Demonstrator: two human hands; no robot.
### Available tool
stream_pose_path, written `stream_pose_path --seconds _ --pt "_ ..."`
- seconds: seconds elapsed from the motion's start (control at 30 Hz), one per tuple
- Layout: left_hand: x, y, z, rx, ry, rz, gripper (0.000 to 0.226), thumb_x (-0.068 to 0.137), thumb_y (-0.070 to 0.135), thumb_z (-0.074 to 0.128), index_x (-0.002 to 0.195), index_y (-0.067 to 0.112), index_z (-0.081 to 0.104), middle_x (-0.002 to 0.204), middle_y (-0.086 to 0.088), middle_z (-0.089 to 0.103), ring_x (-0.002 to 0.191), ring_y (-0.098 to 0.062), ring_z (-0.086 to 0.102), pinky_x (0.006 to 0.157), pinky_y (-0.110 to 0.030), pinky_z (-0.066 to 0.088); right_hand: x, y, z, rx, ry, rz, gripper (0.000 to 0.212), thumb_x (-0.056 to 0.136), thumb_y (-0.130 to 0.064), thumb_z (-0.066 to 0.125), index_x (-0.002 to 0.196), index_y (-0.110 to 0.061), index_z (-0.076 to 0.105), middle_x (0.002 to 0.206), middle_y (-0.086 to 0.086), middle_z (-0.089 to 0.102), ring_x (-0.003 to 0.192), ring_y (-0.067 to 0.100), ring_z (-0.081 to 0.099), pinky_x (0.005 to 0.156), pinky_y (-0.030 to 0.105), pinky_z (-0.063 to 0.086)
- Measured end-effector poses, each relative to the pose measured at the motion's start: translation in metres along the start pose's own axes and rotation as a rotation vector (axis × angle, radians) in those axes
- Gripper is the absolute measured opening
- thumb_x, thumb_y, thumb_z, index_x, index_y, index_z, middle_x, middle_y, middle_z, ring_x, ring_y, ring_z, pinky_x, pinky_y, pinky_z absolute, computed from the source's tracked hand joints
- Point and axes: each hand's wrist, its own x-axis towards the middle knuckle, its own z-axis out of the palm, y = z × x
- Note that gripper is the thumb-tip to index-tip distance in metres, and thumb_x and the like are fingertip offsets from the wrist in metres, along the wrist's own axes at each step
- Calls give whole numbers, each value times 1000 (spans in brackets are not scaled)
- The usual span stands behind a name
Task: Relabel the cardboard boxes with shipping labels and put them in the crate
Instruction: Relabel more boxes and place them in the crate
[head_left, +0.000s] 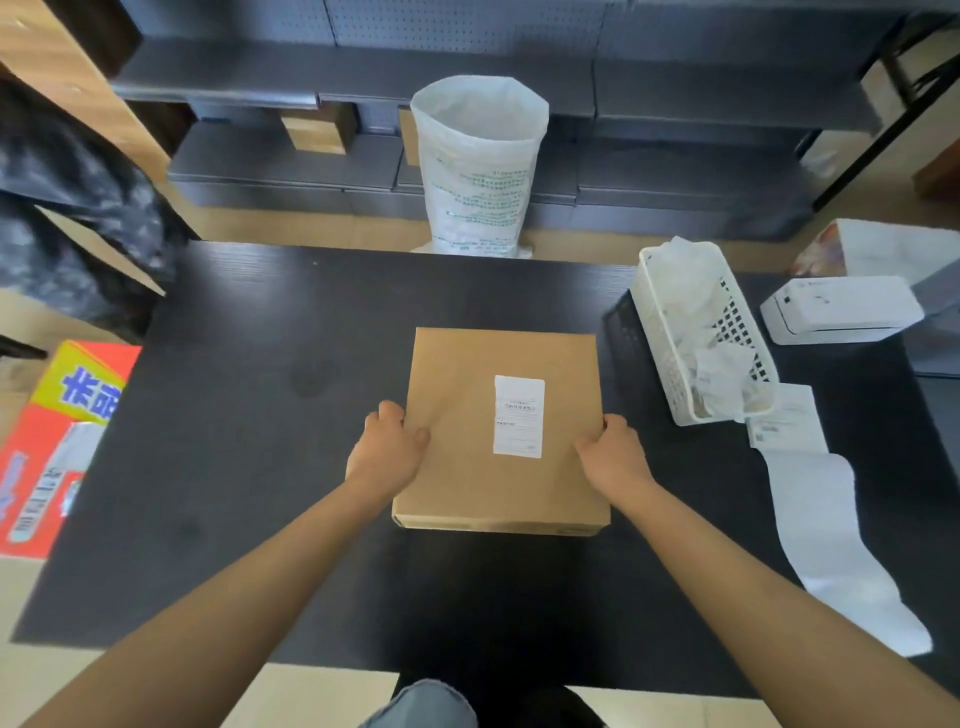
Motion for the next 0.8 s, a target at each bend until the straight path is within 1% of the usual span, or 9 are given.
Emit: stream_pose_path --seconds 0.07,0.1,0.17,0.23,0.37,0.43,0.53,0.67,0.8 --pt "-2 -1 0 0 -6 -12 31 94 31 45 118 11 41 119 -8 49 94 -28 54 81 -41 48 -4 -2 0 -70 98 -28 64 91 -27 54 146 -11 27 144 13 33 130 32 35 105 46 38" --pt "-2 0 1 21 6 -8 35 94 31 46 122 12 40 123 -9 48 100 -29 53 88 -44 46 -6 -5 -2 -116 169 -99 68 89 -26 57 147 -11 24 145 13 30 132 31 29 107 43 35" --pt "-4 3 1 82 61 31 47 92 31 48 134 15 34 133 -7 43 113 -31 50 97 -46 38 -8 -13 -3 -178 277 -320 60 86 -19 58 141 -12 33 140 10 33 128 26 29 104 38 34" --pt "-3 5 3 112 110 144 57 91 32 49 142 20 27 142 -5 35 123 -30 44 101 -46 35 -7 -24 -2 -211 282 -447 46 87 -13 55 132 -13 44 133 8 39 121 24 33 96 32 37" --pt "-1 1 14 225 83 359 66 94 36 49 149 20 15 159 -5 6 145 -30 10 116 -44 20 2 -45 4 -200 184 -460 27 93 -13 51 119 -13 55 125 5 47 113 19 40 81 23 35" --pt "0 -5 23 243 57 407 66 97 42 43 152 23 11 160 -3 -6 147 -31 -2 119 -42 12 7 -47 9 -207 165 -451 22 96 -16 49 116 -13 57 123 3 48 101 11 40 79 23 36" --pt "1 -15 33 200 79 464 66 99 46 35 153 26 4 159 1 -16 147 -25 -12 120 -38 1 12 -46 14 -189 185 -430 21 97 -19 47 114 -13 59 122 2 49 94 7 37 79 22 37" --pt "6 -25 41 246 166 538 66 99 44 33 153 23 1 159 3 -15 144 -15 -23 118 -33 -10 17 -45 20 -170 220 -417 18 97 -20 48 110 -14 60 117 0 50 90 7 40 76 21 37" --pt "8 -26 43 251 181 566 66 100 41 36 153 17 5 160 2 -9 146 -15 -19 119 -33 -7 22 -44 21 -170 247 -407 13 97 -20 47 99 -17 60 109 -3 51 88 8 42 71 23 36"
